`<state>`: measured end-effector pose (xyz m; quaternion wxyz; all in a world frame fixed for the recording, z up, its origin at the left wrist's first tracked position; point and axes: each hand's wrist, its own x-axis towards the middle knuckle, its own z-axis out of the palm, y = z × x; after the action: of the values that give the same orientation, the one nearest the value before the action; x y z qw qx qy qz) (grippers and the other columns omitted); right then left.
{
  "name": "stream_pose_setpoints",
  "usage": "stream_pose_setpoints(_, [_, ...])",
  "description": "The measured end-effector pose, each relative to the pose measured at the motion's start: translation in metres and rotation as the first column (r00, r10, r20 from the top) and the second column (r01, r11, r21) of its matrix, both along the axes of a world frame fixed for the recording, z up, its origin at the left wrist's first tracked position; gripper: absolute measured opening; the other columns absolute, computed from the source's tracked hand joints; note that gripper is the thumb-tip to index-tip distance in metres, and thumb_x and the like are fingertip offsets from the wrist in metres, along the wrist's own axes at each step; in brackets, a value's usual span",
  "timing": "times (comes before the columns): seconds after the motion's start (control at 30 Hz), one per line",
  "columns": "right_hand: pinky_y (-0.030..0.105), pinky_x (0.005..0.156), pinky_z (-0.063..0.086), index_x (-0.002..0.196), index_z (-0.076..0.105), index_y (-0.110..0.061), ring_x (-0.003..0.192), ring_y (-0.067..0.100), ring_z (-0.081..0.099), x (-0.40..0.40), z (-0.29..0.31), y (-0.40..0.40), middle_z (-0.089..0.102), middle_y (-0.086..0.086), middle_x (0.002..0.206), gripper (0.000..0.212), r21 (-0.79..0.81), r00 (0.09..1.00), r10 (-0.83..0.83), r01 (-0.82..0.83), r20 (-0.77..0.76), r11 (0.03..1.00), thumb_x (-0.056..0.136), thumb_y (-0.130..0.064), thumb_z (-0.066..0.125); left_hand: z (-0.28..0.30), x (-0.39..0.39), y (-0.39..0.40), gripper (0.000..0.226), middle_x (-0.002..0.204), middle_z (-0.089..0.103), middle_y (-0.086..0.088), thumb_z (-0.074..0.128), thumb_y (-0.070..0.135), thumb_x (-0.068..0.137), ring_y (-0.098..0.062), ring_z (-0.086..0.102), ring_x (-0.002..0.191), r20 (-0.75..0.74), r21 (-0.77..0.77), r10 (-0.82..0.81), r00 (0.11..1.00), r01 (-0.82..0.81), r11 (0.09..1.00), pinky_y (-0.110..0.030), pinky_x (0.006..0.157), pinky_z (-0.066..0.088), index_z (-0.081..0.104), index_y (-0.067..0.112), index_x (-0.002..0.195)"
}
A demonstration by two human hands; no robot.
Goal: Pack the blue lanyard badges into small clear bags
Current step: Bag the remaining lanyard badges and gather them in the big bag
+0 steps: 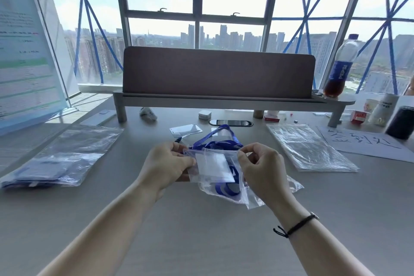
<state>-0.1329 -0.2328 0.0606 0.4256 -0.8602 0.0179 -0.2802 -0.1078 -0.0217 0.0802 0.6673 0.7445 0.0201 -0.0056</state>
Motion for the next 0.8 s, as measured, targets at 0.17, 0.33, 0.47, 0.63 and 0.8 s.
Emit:
stream_pose_setpoints(0.17, [0.026,0.058,0.052,0.073,0.068,-0.025,0.049,0.011,0.061,0.0,-0.001,-0.001,0.063,-0.007,0.052,0.016,-0.004,1.0,-0.013,0.013,0.026,1.0,0.088,-0.023,0.066,-0.015,0.005,-0.011,0.024,0.091,0.07,-0.021,0.077,-0.003,0.078,-0.029,0.072,0.061,-0.011,0.101,0.027,1.0,-0.026,0.995,-0.035,0.053,0.06,0.062,0.003,0.095])
stream_pose_setpoints(0.33, [0.031,0.058,0.054,0.075,0.068,-0.025,0.051,0.012,0.062,0.002,-0.001,0.001,0.064,-0.007,0.054,0.013,0.035,1.0,-0.002,0.001,0.027,0.999,0.087,-0.024,0.066,-0.04,0.002,-0.03,0.031,0.079,0.068,-0.006,0.084,0.024,0.071,-0.019,0.063,0.057,0.029,0.315,0.052,0.998,-0.059,0.947,-0.03,0.048,0.053,0.062,0.014,0.09])
stream_pose_setpoints(0.47, [0.042,0.056,0.057,0.075,0.067,-0.026,0.05,0.019,0.064,0.004,-0.001,-0.005,0.065,-0.002,0.055,0.013,0.079,0.999,0.0,-0.004,0.051,0.997,0.088,-0.022,0.067,-0.056,0.001,-0.043,0.029,0.085,0.068,0.004,0.081,0.039,0.078,-0.015,0.064,0.07,-0.139,0.279,-0.019,0.99,0.057,0.959,-0.026,0.054,0.051,0.068,0.017,0.09])
stream_pose_setpoints(0.63, [0.041,0.057,0.057,0.075,0.068,-0.025,0.05,0.022,0.064,0.004,-0.003,-0.01,0.065,0.001,0.055,0.013,0.063,0.999,0.016,-0.019,0.047,0.998,0.088,-0.022,0.068,-0.055,0.004,-0.051,0.018,0.079,0.076,-0.016,0.075,0.014,0.088,-0.028,0.069,0.066,-0.309,-0.022,-0.143,0.94,0.143,0.989,-0.047,0.074,0.062,0.071,-0.004,0.084])
stream_pose_setpoints(0.8, [0.031,0.055,0.053,0.084,0.07,-0.026,0.046,0.015,0.057,-0.002,-0.005,-0.004,0.065,0.0,0.056,0.005,0.0,0.987,0.158,-0.158,0.004,0.987,0.089,-0.025,0.071,-0.036,0.008,-0.058,0.027,0.076,0.074,-0.015,0.085,0.017,0.078,-0.026,0.071,0.063,-0.285,-0.121,-0.121,0.951,0.089,0.989,-0.035,0.059,0.06,0.062,0.004,0.081])
